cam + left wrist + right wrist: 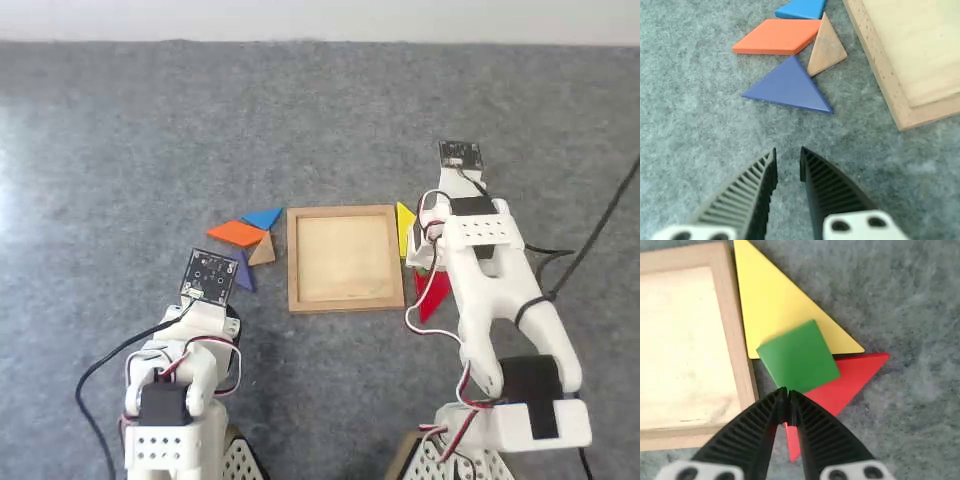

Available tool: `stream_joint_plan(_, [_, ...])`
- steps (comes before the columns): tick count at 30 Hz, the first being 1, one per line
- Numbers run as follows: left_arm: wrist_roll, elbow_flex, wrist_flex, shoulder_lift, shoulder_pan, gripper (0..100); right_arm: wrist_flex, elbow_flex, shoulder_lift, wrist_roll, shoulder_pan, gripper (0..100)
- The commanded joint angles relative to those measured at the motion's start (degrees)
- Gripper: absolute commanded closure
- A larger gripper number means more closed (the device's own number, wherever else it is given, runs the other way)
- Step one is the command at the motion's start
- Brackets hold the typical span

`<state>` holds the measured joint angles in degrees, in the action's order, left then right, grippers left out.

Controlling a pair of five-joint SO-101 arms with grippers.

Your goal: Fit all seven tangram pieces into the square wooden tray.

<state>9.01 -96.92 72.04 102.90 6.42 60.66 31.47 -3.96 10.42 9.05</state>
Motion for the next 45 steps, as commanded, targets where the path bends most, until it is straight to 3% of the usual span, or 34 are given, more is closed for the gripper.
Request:
stream_joint_plan(1, [0.18, 0.48, 0.35, 1.32, 0.09, 92, -1.27, -1.76, -0.66, 0.44, 0.57, 98.9])
stream_joint_plan(8, [0.18, 0.48, 0.35, 1.32, 0.09, 92, -0.31, 1.41, -1.01, 7.47, 0.66, 85.2])
stream_joint_plan(13, [0.18, 0.48, 0.35, 1.32, 0.09, 92, -0.75, 2.37, -0.66, 14.77, 2.42, 84.4])
stream_joint_plan(17, [0.18, 0.48, 0.35, 1.32, 0.09, 92, -1.54, 2.46, -0.40, 14.24, 4.70, 84.5])
stream_joint_plan(25, [0.18, 0.48, 0.35, 1.32, 0.09, 92, -8.92, 2.11, 4.00, 14.07, 2.42, 84.4])
stream_joint_plan(28, [0.18, 0.48, 0.35, 1.32, 0.09, 92, -10.15, -0.26, 4.62, 10.20, 2.59, 84.4])
stream_joint_plan(35, [0.18, 0.48, 0.35, 1.32, 0.09, 92, -9.63, -8.00, 4.53, 8.09, 2.24, 84.6])
stream_joint_plan(45, [0.18, 0.48, 0.35, 1.32, 0.09, 92, -4.09, 2.90, -4.79, 7.82, 2.42, 84.4])
